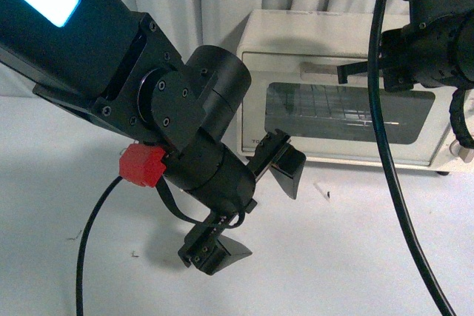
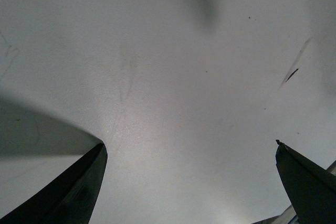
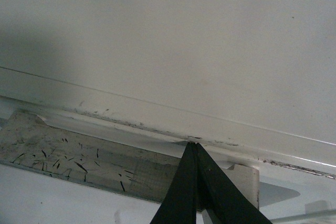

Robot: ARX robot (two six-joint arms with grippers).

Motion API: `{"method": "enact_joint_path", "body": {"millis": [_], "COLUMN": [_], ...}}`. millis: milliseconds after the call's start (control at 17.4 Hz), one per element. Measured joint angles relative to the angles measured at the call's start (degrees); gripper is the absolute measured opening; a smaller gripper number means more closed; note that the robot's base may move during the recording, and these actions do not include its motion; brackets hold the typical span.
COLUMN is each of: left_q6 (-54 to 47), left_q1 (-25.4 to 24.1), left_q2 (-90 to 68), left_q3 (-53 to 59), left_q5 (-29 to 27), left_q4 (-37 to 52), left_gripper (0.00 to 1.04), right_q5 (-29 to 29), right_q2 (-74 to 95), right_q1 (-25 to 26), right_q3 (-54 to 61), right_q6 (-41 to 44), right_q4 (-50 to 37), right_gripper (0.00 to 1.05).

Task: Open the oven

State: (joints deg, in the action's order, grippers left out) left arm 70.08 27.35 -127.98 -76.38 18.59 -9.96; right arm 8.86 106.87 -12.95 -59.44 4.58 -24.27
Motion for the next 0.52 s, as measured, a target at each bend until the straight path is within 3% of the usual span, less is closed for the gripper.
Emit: {"method": "enact_joint_path", "body": {"millis": [518], "left_q6": [0.0], "left_q1": [0.0], "left_q2": [0.0], "left_q3": [0.0], "left_q5": [-0.02], "left_q4": [0.0], "left_gripper": [0.98], "right_q5": [1.16], "right_q2": [0.81], "right_q1": [-0.81], "right_q3": [3.52], "right_q6": [-5.18], "right_q4": [-6.16], "right_gripper": [0.02]}}
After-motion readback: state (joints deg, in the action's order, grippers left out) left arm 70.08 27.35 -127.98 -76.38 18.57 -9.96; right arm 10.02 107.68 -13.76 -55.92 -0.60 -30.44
